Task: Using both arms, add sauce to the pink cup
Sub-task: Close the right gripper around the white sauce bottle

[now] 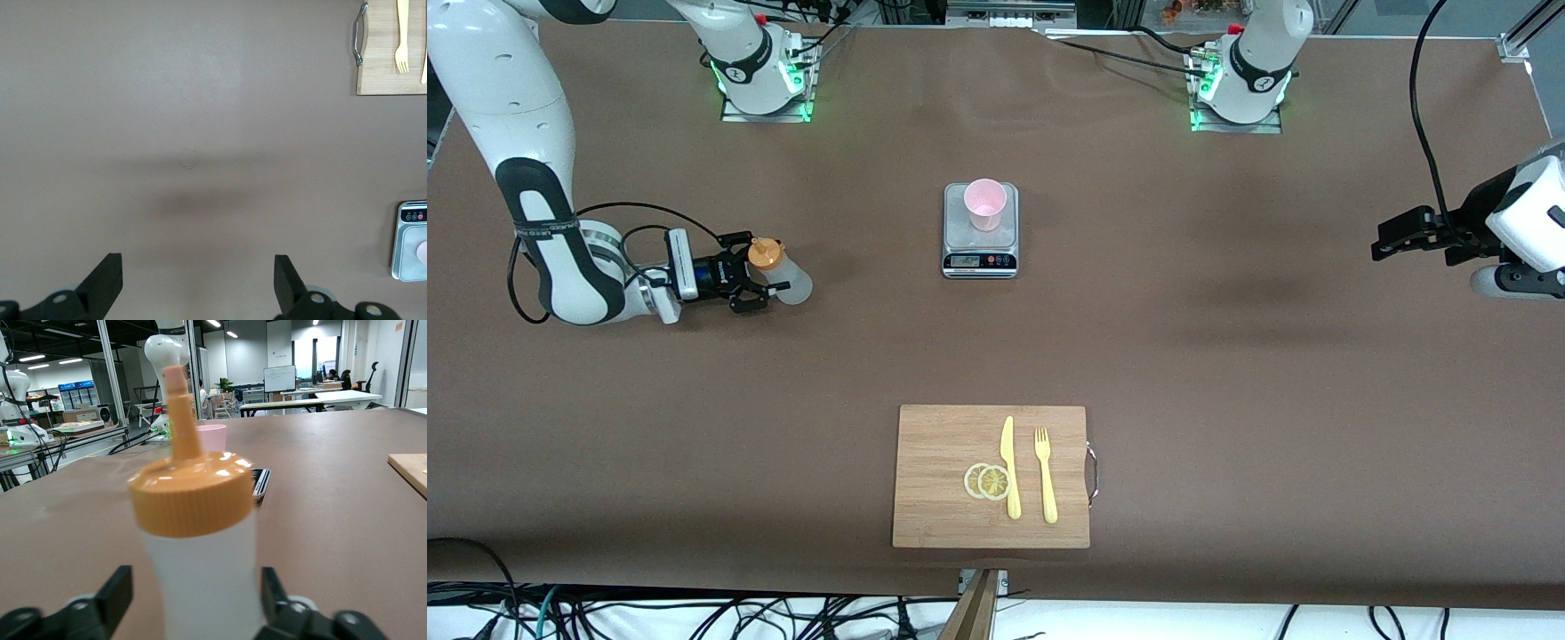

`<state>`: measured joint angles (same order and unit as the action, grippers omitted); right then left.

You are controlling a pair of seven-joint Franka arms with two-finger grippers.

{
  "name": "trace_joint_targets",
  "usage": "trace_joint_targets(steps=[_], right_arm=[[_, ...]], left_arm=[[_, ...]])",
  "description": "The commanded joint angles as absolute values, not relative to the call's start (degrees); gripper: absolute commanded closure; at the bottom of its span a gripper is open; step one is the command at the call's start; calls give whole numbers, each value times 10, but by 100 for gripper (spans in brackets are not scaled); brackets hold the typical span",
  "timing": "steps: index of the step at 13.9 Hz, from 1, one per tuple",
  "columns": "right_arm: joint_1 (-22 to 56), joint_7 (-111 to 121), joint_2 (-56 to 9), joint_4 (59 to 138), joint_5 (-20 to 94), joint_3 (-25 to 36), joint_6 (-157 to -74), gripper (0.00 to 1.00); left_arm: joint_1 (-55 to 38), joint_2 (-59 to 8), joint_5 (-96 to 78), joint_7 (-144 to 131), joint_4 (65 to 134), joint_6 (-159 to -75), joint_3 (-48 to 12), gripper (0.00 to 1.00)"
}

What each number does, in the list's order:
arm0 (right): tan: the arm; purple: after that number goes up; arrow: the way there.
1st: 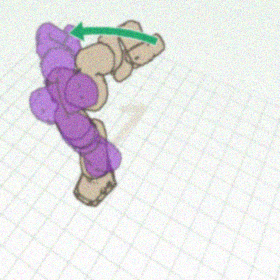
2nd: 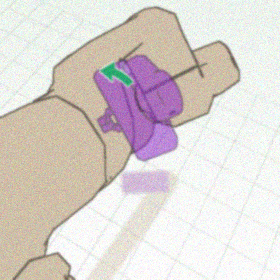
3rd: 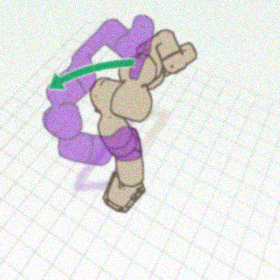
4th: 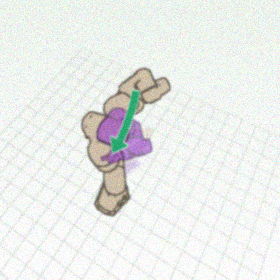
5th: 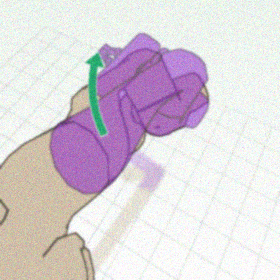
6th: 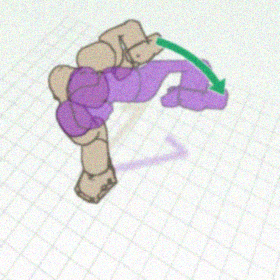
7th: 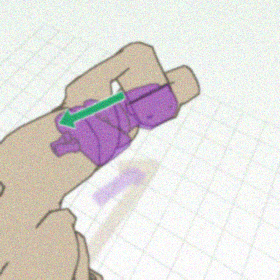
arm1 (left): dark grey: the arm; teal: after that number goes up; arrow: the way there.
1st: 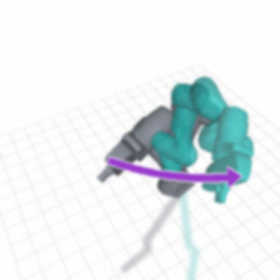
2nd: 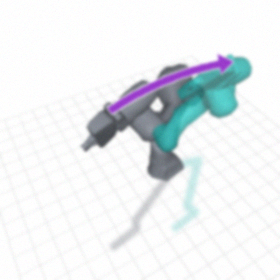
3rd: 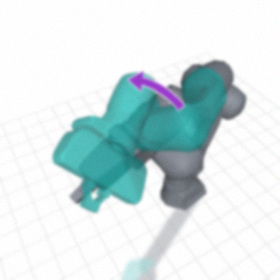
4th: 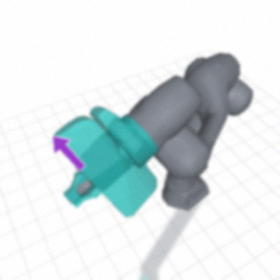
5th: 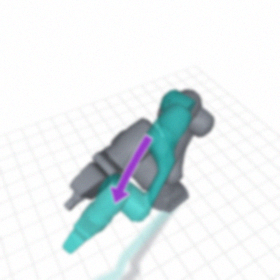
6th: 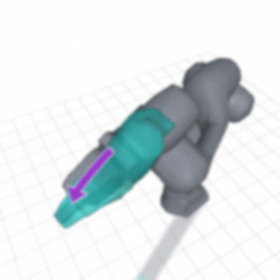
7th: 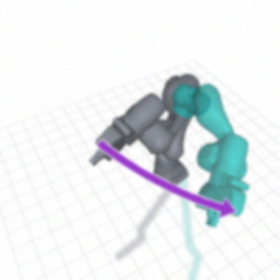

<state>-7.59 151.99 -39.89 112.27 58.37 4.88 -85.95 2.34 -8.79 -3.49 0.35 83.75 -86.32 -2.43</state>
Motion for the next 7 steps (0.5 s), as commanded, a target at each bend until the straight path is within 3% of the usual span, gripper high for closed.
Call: trace_joint_targets(steps=[1,5,7], right_arm=[[-73,1498,-402,1114,589,47,-853,56],[-69,1461,-399,1092,576,47,-853,70],[-65,1424,-396,1070,551,47,-852,70]], left_arm=[[21,-94,-33,12,822,-851,-23,0],[21,-94,-34,13,822,-851,-23,0],[21,-94,-33,13,822,-851,-23,0]])
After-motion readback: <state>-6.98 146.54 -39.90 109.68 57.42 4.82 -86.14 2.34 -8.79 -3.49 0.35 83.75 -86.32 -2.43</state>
